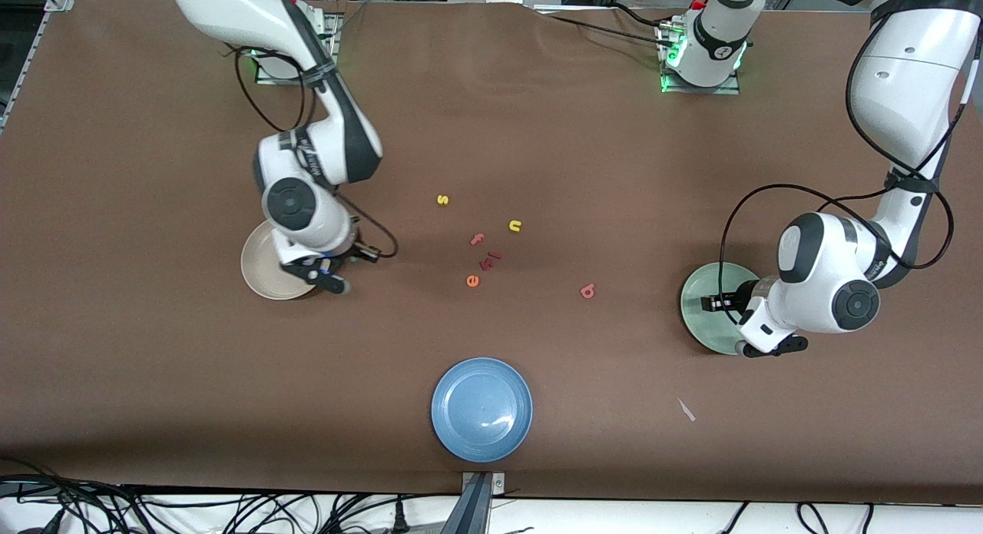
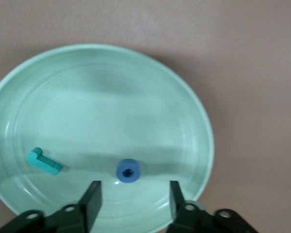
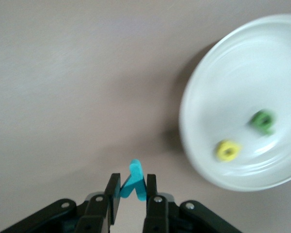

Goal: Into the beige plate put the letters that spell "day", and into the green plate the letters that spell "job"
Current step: 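Carry the y to the cream plate while the left gripper releases the o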

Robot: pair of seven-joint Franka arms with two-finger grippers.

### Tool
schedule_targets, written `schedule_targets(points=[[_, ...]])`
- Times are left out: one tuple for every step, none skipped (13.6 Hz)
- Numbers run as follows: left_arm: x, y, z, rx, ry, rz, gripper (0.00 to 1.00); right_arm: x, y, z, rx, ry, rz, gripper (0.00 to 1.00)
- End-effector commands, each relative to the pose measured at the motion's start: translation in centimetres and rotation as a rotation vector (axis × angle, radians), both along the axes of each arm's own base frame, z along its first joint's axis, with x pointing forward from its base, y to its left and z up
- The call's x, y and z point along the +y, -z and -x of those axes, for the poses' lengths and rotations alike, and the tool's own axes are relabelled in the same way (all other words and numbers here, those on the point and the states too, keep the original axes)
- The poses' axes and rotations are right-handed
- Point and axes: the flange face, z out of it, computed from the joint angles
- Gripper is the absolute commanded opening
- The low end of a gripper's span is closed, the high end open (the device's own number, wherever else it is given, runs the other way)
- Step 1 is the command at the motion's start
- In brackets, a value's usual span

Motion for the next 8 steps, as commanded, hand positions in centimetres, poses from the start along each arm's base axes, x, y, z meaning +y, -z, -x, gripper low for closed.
schedule_targets(points=[[-6.1,-3.7,0.7,-0.011,-0.021,-0.024,0.99,-7.1,1.2,-0.2,0.054,-0.124,-0.004,0.06],[-8.5,-4.3,1.0,-0.007,-0.055,-0.016,0.99,-10.2,1.9,-0.5,0.074,-0.158,-0.029,0.06],[-11.7,-5.0,1.6,-0.004,-0.077,-0.004,0.99,-13.0,2.7,-0.4,0.097,-0.167,-0.078,0.06],[-13.5,-5.0,1.9,0.001,-0.116,-0.004,0.99,-15.3,3.5,-0.3,0.106,-0.195,-0.11,0.06],[-16.2,-4.8,2.7,0.006,-0.105,-0.005,0.99,-17.3,4.2,-0.4,0.111,-0.213,-0.12,0.07],[-18.7,-4.9,2.9,-0.002,-0.078,-0.001,0.99,-18.7,5.0,-0.5,0.115,-0.213,-0.12,0.13],[-20.6,-4.4,3.0,-0.01,-0.065,0.005,0.99,-18.9,5.5,-0.6,0.11,-0.219,-0.116,0.39],[-21.8,-3.8,2.7,-0.038,-0.07,0.021,0.95,-19.0,5.6,-0.6,0.111,-0.217,-0.115,0.84]])
